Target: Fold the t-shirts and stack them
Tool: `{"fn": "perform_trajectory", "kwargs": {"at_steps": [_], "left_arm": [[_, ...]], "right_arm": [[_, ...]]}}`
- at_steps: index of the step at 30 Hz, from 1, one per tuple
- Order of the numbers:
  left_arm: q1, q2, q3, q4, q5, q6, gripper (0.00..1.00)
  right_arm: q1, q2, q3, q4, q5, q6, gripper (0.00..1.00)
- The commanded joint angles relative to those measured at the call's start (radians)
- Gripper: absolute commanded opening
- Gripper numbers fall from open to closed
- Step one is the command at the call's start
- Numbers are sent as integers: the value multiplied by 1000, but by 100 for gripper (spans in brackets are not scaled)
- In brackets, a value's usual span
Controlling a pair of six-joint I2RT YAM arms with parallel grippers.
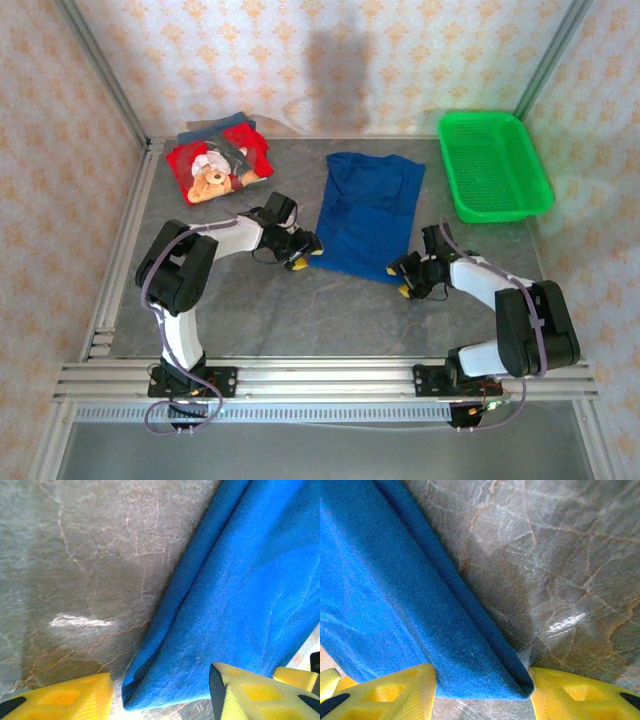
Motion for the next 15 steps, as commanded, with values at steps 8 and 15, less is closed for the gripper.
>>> {"fn": "perform_trajectory", "kwargs": {"at_steps": [8, 15], "left_arm": [[-72, 123, 116, 3, -18, 33, 16], [-73, 48, 73, -67, -62, 66, 0]], "right_arm": [[8, 160, 69, 154, 76, 2, 12], [25, 45, 54, 67, 64, 0, 0]]}}
